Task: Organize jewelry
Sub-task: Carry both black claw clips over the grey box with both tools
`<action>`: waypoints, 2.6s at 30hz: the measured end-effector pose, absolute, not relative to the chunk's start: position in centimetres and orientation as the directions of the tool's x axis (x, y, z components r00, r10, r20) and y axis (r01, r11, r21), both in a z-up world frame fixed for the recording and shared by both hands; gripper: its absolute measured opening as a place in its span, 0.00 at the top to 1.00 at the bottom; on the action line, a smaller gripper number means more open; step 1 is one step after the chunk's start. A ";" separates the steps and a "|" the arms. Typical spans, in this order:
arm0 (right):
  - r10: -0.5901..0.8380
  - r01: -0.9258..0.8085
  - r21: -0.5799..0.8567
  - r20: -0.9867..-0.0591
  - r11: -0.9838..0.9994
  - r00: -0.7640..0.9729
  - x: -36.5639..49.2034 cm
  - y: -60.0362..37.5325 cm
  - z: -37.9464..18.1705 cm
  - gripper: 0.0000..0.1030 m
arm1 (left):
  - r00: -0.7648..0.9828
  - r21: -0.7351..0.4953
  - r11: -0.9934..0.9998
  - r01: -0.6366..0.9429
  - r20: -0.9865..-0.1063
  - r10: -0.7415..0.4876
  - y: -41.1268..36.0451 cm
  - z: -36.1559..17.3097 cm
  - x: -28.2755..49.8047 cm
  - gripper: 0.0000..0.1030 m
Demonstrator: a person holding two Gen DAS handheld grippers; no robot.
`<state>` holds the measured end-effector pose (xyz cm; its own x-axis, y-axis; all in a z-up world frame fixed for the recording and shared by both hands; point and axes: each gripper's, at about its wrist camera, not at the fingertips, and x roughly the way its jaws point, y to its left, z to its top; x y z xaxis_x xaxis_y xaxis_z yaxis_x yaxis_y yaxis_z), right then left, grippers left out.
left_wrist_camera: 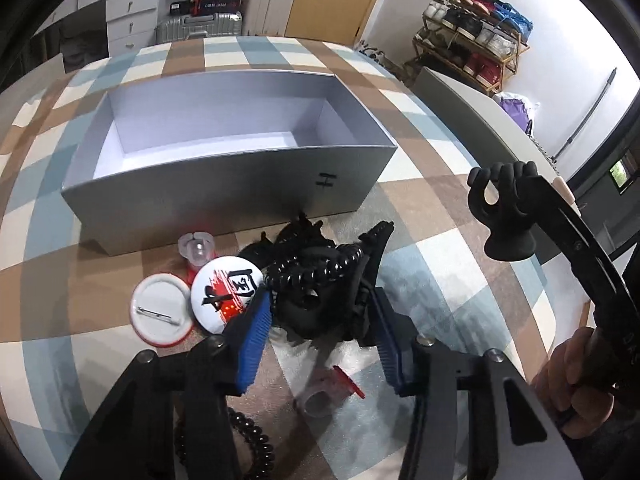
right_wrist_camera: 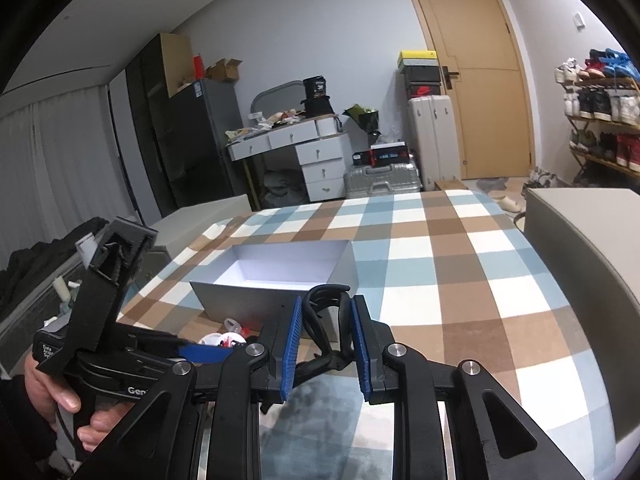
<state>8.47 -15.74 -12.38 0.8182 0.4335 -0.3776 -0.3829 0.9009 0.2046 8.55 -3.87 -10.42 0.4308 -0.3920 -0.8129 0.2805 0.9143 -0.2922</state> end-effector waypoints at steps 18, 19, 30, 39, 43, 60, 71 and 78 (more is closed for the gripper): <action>0.442 -0.375 0.243 -0.370 0.895 0.817 8.2 -16.8 -12.4 0.77 | 0.409 -0.259 0.913 0.315 -0.831 -0.377 -5.0 -9.1 8.0 0.59; 0.444 -0.376 0.244 -0.368 0.894 0.817 8.1 -16.7 -12.4 0.77 | 0.407 -0.259 0.911 0.320 -0.831 -0.379 -5.1 -8.9 7.9 0.59; 0.457 -0.396 0.234 -0.349 0.888 0.818 7.1 -15.8 -11.2 0.77 | 0.452 -0.257 0.905 0.339 -0.799 -0.396 -4.0 -6.6 5.8 0.59; 0.498 -0.437 0.244 -0.334 0.866 0.800 7.8 -14.3 -9.7 0.77 | 0.559 -0.244 0.922 0.300 -0.738 -0.377 -1.7 -4.3 6.2 0.59; 0.530 -0.469 0.252 -0.321 0.847 0.785 9.1 -13.4 -8.7 0.77 | 0.596 -0.242 0.927 0.285 -0.713 -0.369 -0.5 -3.5 7.7 0.59; 0.635 -0.545 0.326 -0.404 0.773 0.658 18.9 -9.5 -9.0 0.77 | 0.600 -0.305 0.919 0.251 -0.696 -0.395 2.1 -4.5 14.9 0.59; 0.639 -0.550 0.334 -0.496 0.765 0.588 21.9 -7.7 -11.2 0.77 | 0.527 -0.359 0.904 0.231 -0.735 -0.427 2.7 -7.0 17.0 0.59; 0.615 -0.535 0.319 -0.534 0.782 0.581 22.7 -6.9 -12.0 0.75 | 0.508 -0.370 0.898 0.237 -0.741 -0.439 2.9 -7.4 17.4 0.58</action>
